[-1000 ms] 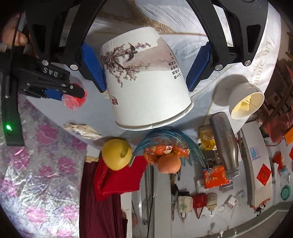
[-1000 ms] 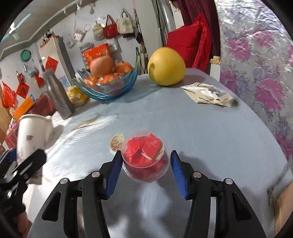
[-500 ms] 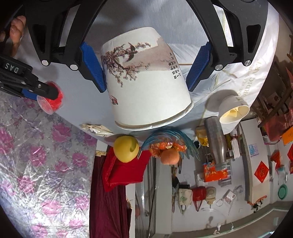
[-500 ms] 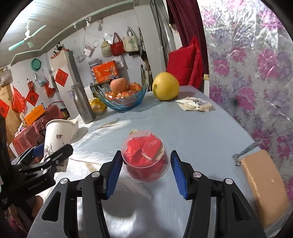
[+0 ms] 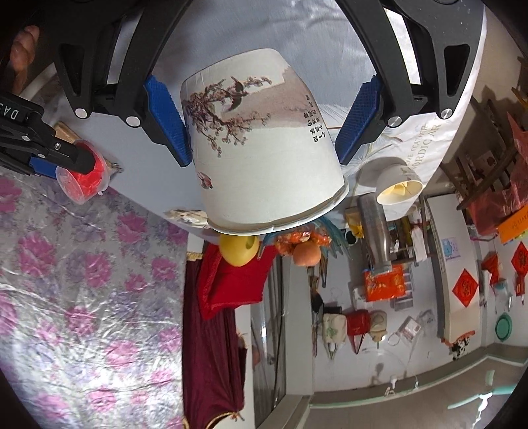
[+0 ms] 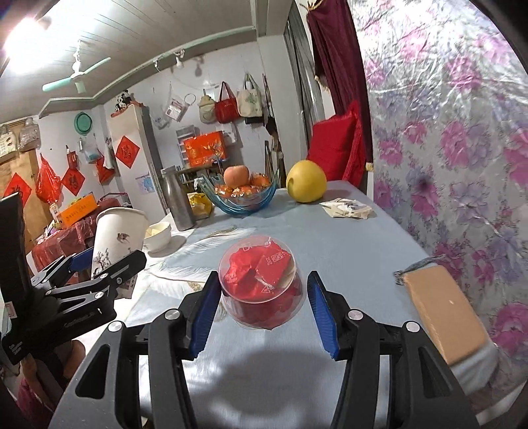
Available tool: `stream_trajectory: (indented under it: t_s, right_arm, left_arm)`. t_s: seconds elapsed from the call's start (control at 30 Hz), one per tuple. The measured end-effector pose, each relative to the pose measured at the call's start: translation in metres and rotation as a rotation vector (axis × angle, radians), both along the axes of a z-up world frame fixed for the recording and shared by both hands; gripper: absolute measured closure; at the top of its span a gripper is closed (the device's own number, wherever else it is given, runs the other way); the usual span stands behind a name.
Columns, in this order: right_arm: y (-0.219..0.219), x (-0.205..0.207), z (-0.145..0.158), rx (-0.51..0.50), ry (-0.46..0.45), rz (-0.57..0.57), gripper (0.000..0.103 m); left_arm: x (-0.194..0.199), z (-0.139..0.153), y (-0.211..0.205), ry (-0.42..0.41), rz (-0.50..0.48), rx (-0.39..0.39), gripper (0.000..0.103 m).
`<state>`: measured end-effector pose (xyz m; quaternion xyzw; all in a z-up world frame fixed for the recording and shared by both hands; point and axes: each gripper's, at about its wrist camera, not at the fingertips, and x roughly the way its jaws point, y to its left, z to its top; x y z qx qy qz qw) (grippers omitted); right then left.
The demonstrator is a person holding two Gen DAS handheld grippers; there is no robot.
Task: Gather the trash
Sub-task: 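Lift the paper cup and jelly cup off the table with both grippers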
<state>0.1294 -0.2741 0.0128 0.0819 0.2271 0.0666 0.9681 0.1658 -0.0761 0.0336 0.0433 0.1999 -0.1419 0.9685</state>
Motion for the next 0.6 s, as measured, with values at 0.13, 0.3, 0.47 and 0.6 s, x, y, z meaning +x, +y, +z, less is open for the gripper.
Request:
stream_trajectory:
  t_s: [0.13,0.3,0.47,0.6]
  right_arm:
    - [-0.008,-0.037,0.003,-0.008,-0.012,-0.011,0.049]
    - [-0.034,-0.090,-0.006,-0.046,0.022,-0.050,0.049]
    - [-0.074,-0.126,-0.036,-0.107,0.124,-0.146,0.049]
    - [-0.121,-0.143,-0.088,-0.114,0.279,-0.234,0.049]
  left_arm:
    - [-0.032,0.002,-0.012,-0.008,-0.052,0.002,0.018]
    - [-0.064,-0.007,-0.034,0.032,-0.157,0.007,0.018]
    - [-0.082,-0.020,-0.074,0.084,-0.282,0.036,0.018]
    - [-0.090,-0.032,-0.114,0.126,-0.385,0.076,0.018]
